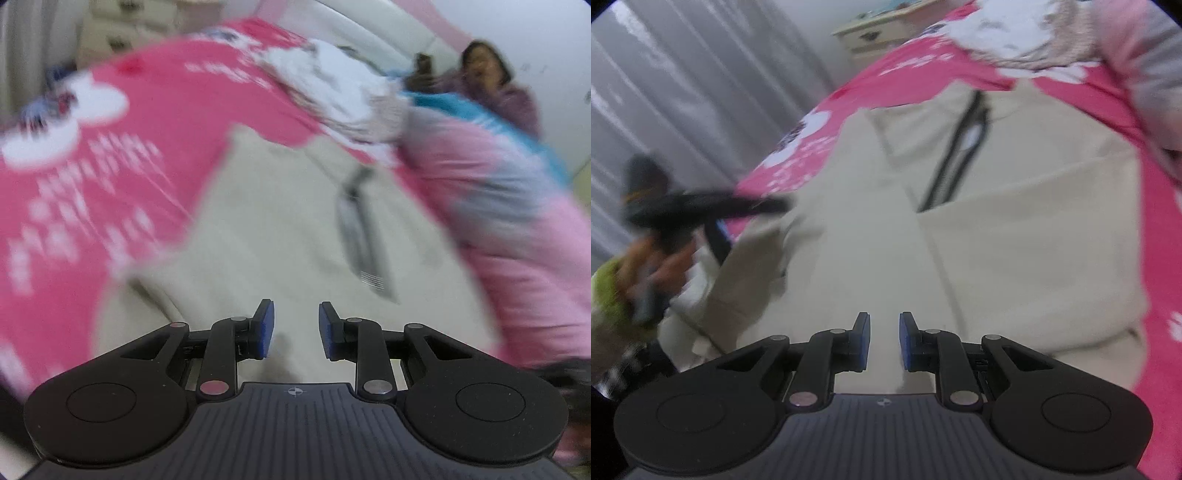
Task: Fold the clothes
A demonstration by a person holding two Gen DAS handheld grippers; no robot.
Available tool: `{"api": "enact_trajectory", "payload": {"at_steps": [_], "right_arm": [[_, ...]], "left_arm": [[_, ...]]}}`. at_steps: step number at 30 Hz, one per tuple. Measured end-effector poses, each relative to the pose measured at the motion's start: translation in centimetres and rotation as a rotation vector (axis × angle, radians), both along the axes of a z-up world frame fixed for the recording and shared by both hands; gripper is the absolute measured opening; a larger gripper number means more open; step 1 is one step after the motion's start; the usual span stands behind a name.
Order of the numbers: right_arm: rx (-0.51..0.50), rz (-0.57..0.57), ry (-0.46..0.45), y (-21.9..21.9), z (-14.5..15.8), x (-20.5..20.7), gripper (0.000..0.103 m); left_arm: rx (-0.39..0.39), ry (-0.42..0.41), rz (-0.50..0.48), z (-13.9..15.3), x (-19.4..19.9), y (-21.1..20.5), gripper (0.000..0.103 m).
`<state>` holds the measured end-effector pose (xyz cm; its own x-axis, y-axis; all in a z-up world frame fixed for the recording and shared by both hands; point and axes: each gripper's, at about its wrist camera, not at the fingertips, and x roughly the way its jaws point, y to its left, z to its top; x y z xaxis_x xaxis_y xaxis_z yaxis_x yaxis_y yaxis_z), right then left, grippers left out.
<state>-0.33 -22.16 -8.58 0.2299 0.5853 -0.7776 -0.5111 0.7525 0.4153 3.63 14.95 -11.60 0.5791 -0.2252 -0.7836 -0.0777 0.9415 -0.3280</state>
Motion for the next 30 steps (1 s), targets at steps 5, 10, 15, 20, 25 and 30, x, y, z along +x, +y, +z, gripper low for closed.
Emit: {"api": "enact_trajectory", "payload": {"at_steps": [5, 10, 15, 20, 25, 30], "right_arm": [[-0.002, 0.047, -0.041, 1.7, 0.0, -0.2, 0.019], [0.037, 0.089, -0.083, 1.8, -1.4, 0.2, 0.019], [-0.063, 0.119, -0.039, 1.8, -7.3, -0.7, 0.010], [-0.056, 0.122, -0.110, 0.9, -5.2, -2.5, 0.015], [-0.104, 0.193, -0.160, 1.4, -6.0, -4.1, 0.014], [-0.132, 0.273, -0.247, 2.5, -5.4, -4.7, 0.016]], "left_arm": [[-0.020, 0.073, 0.137, -3.4, 1.6, 4.2, 0.005], [-0.017, 0.024, 0.138, -3.6, 0.3, 4.9, 0.005], [0.009, -0.008, 0.121, -3.7, -0.4, 4.7, 0.005], [0.045, -0.065, 0.104, -2.3, -0.5, 4.0, 0.004], [0.186, -0.210, -0.066, 1.2, 0.1, -0.1, 0.025], [0.190, -0.238, -0.159, 0.9, 5.2, -4.0, 0.025]]}}
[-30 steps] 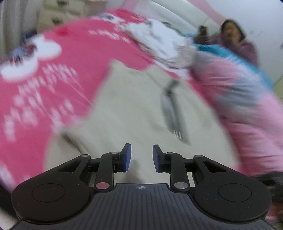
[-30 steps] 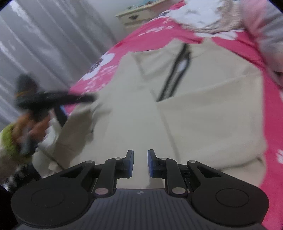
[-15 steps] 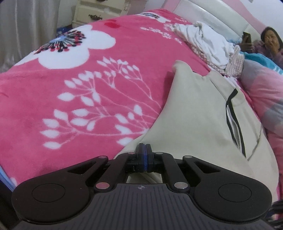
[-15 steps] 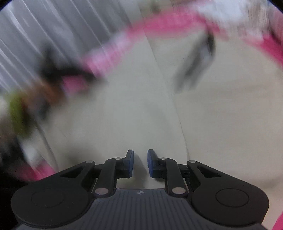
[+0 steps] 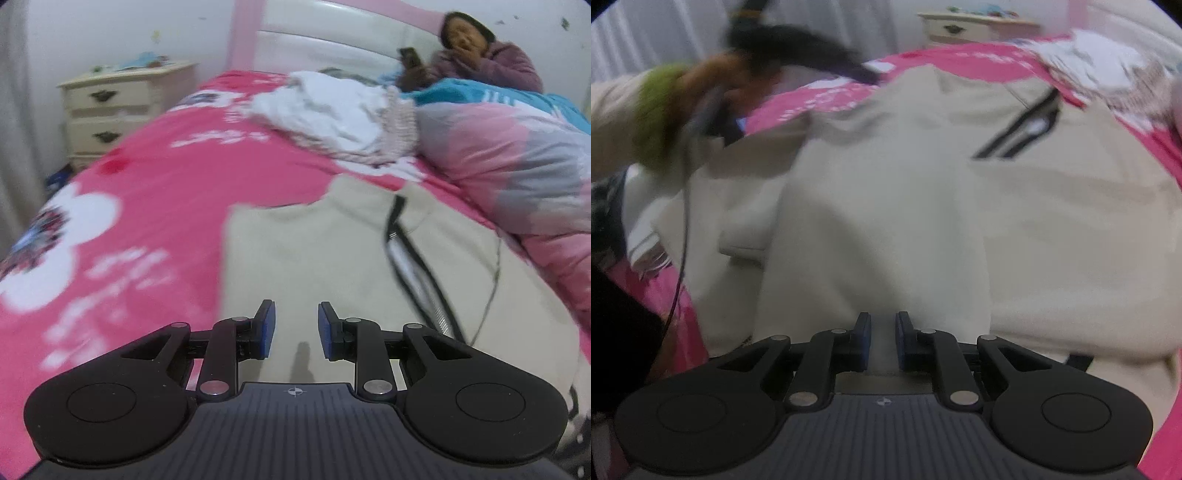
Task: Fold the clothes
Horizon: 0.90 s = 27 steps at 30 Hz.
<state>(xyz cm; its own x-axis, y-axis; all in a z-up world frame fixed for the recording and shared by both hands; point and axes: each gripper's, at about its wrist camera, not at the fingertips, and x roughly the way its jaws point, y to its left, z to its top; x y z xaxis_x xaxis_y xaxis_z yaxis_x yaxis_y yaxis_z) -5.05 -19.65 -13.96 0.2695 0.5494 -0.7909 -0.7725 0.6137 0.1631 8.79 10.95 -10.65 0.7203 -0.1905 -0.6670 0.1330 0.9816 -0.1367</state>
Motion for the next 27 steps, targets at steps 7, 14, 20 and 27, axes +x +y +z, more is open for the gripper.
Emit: {"api": "enact_trajectory", "payload": {"at_steps": [7, 14, 20, 27], "right_arm": [[0.077, -0.016, 0.029, -0.7, -1.6, -0.2, 0.017], [0.115, -0.041, 0.012, -1.4, -1.9, -1.0, 0.017], [0.113, -0.072, 0.018, -1.4, -1.9, -1.1, 0.019], [0.089, -0.153, 0.068, -1.0, -1.4, -0.8, 0.019]], "left_arm": [[0.000, 0.050, 0.237, -5.5, 7.0, 2.7, 0.025], [-0.127, 0.066, 0.313, -4.3, 6.6, 5.5, 0.025], [-0.202, 0.083, 0.366, 1.5, 2.2, 8.7, 0.029], [-0.209, 0.126, 0.254, 6.6, -7.6, 9.6, 0.035]]}}
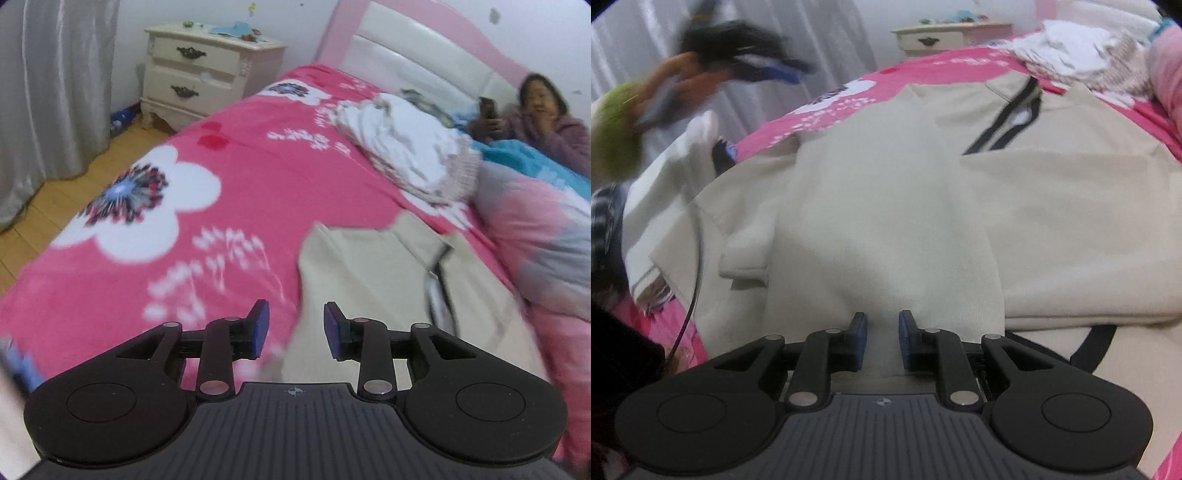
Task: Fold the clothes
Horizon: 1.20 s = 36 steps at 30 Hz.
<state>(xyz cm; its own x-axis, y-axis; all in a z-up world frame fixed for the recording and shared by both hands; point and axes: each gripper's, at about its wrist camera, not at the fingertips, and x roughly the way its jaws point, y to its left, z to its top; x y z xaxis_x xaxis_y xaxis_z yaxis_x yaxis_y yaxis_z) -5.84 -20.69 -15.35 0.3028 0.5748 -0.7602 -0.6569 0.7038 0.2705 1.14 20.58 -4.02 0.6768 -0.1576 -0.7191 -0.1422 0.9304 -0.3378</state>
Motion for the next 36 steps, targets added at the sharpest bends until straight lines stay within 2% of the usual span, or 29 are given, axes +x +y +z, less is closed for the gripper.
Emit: {"api": "enact_trajectory", "payload": {"at_steps": [2, 5, 9, 12, 16, 19, 22, 24, 26, 28, 30, 31, 32, 34, 36], "right_arm": [[-0.030, -0.041, 0.020, -0.1, 0.9, 0.0, 0.019], [-0.055, -0.122, -0.031, -1.3, 3.2, -1.0, 0.020], [-0.074, -0.234, -0.068, -4.0, 5.7, -3.3, 0.020], [-0.088, -0.299, -0.089, -5.2, 6.4, -5.6, 0.020], [-0.088, -0.385, -0.116, -5.1, 5.2, -7.8, 0.020], [-0.073, -0.406, -0.111, -4.1, 4.5, -7.6, 0.015], [-0.081, -0.370, -0.134, -2.8, 4.3, -6.9, 0.013], [-0.100, -0.354, -0.138, -1.8, 3.8, -6.5, 0.013], [-0.115, -0.359, -0.103, -1.1, 2.5, -5.8, 0.013], [-0.143, -0.369, -0.092, -0.6, 1.1, -5.4, 0.013], [-0.162, -0.368, -0.108, -0.1, 1.0, -5.5, 0.013], [-0.170, -0.368, -0.111, 0.0, 1.1, -5.5, 0.013], [-0.173, -0.367, -0.112, 0.0, 1.1, -5.5, 0.013], [-0.168, -0.371, -0.105, -0.1, 1.1, -5.5, 0.013], [-0.163, -0.376, -0.100, -0.2, 1.2, -5.6, 0.013]], "left_arm": [[-0.041, -0.008, -0.016, 0.3, -2.6, -0.1, 0.039], [-0.056, -0.030, -0.063, 0.5, -5.2, -1.0, 0.044], [-0.065, -0.050, -0.151, 0.5, -7.3, -2.6, 0.060], [-0.098, -0.052, -0.219, -0.6, -7.5, -4.7, 0.060], [-0.116, 0.013, -0.349, -3.7, -7.6, -9.5, 0.059], [-0.039, 0.036, -0.476, -5.8, -8.1, -13.8, 0.059], [0.116, 0.007, -0.566, -7.5, -8.8, -17.6, 0.059], [0.221, -0.013, -0.595, -8.7, -9.4, -19.6, 0.060], [0.334, -0.042, -0.625, -9.9, -10.0, -21.3, 0.061], [0.409, -0.065, -0.639, -10.7, -10.6, -22.2, 0.064], [0.435, -0.076, -0.634, -10.7, -10.9, -22.5, 0.067], [0.428, -0.067, -0.630, -10.5, -10.8, -22.5, 0.073], [0.411, -0.054, -0.626, -10.4, -10.6, -22.4, 0.076], [0.354, -0.009, -0.614, -10.5, -10.3, -22.2, 0.095], [0.298, 0.038, -0.606, -10.5, -10.0, -21.9, 0.101]]}}
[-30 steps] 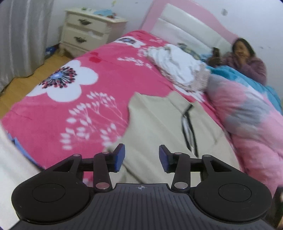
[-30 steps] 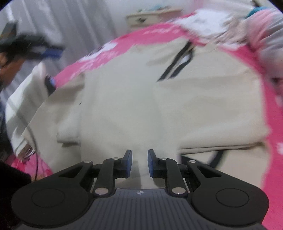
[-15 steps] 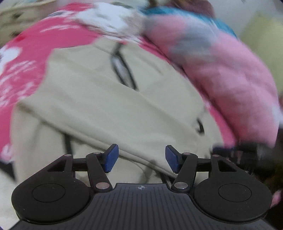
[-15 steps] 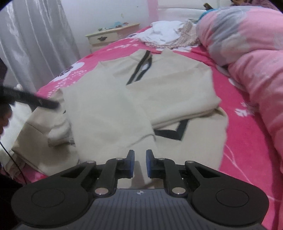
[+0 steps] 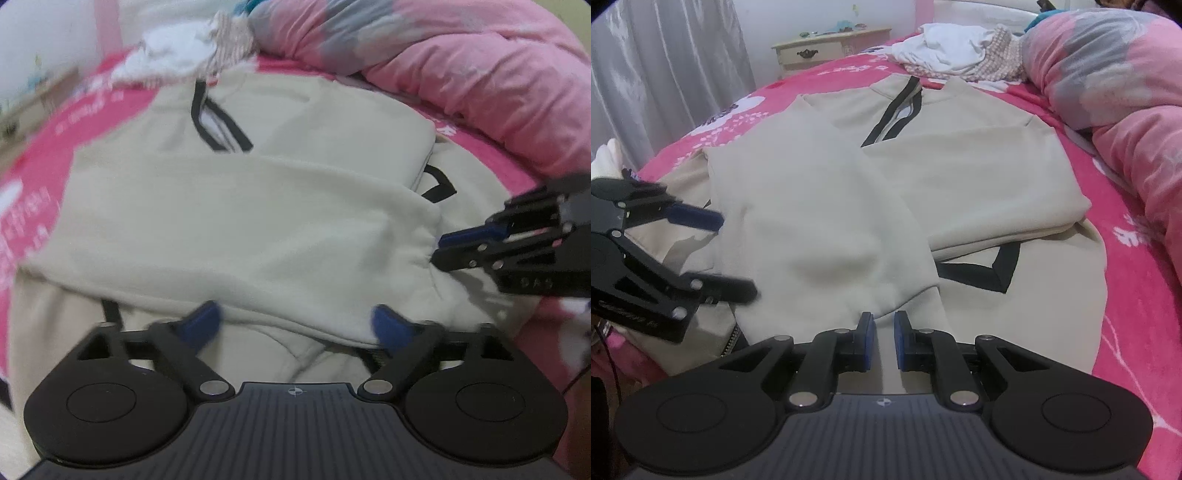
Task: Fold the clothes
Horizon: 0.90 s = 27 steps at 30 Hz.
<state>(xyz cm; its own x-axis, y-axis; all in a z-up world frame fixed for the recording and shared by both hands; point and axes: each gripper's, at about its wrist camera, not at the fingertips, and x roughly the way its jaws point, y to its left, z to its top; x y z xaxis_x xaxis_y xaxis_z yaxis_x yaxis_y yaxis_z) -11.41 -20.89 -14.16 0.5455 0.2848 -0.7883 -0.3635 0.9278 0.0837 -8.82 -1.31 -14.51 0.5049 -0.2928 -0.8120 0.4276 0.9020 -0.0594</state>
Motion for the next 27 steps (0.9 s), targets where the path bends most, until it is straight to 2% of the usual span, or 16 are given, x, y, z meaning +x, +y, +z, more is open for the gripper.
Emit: {"api": "enact_trajectory", "payload": {"at_steps": [4, 9, 13, 20, 23, 27], "right_arm": [[0.008, -0.004, 0.007, -0.1, 0.1, -0.1, 0.013], [0.040, -0.017, 0.020, -0.7, 0.1, 0.0, 0.013], [0.055, -0.023, 0.027, -1.0, 0.1, 0.2, 0.013], [0.073, -0.029, 0.036, -1.2, 0.0, 0.3, 0.013], [0.070, -0.025, 0.038, -1.3, 0.1, 0.2, 0.013], [0.060, -0.018, 0.046, -1.2, 0.2, 0.4, 0.013]], "left_arm": [[-0.048, 0.075, 0.013, 0.1, 0.3, 0.5, 0.101], [-0.126, 0.064, 0.061, 1.4, -0.2, 1.7, 0.103], [-0.146, 0.082, 0.134, 2.2, -0.5, 2.4, 0.103], [-0.063, 0.028, 0.159, 3.5, -1.2, 1.4, 0.103], [-0.009, 0.040, 0.175, 3.6, -0.5, 0.9, 0.103], [0.131, 0.037, 0.242, 3.3, 0.8, 0.5, 0.103]]}}
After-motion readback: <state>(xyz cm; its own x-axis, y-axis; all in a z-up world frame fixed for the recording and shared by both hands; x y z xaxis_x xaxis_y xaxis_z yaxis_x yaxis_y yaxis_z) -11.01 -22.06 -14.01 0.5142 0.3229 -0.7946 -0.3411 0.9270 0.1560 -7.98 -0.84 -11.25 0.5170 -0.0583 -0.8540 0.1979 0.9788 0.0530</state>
